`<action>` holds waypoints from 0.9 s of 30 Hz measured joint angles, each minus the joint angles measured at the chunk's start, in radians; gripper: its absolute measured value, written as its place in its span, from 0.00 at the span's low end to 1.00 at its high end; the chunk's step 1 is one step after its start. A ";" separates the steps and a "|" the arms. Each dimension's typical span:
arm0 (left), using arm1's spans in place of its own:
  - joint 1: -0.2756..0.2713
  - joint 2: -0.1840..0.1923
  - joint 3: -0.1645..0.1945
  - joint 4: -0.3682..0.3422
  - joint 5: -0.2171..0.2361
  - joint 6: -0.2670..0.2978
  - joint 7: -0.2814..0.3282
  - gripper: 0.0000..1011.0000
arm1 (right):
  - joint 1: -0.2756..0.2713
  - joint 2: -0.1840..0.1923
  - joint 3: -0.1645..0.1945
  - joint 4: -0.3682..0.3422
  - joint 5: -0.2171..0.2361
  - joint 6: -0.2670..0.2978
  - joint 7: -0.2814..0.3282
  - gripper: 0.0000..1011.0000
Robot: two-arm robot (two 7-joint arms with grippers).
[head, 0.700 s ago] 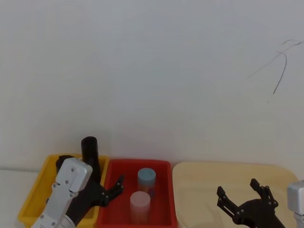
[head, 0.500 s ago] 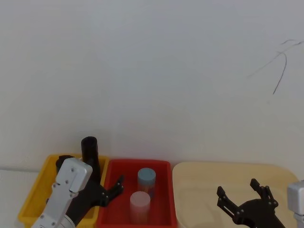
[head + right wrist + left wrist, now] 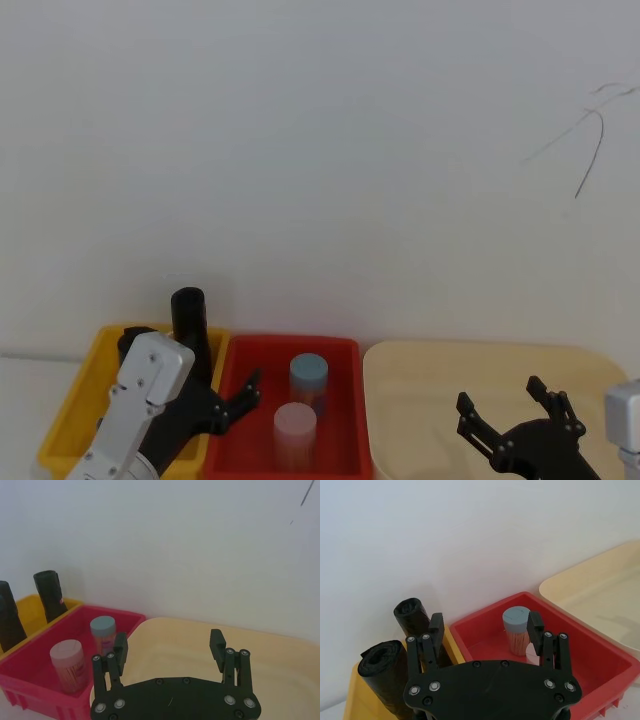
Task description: Pick up the garbage bag with the one hand and transfer it to the other hand.
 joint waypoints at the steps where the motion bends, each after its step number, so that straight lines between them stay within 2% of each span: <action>1: 0.000 0.000 0.000 0.000 0.000 0.000 0.000 0.99 | 0.000 0.000 0.000 0.000 0.000 0.000 0.000 0.99; 27: 0.000 0.000 0.000 0.000 0.000 0.000 0.000 0.99 | 0.000 0.000 0.000 0.000 0.000 0.000 0.000 0.99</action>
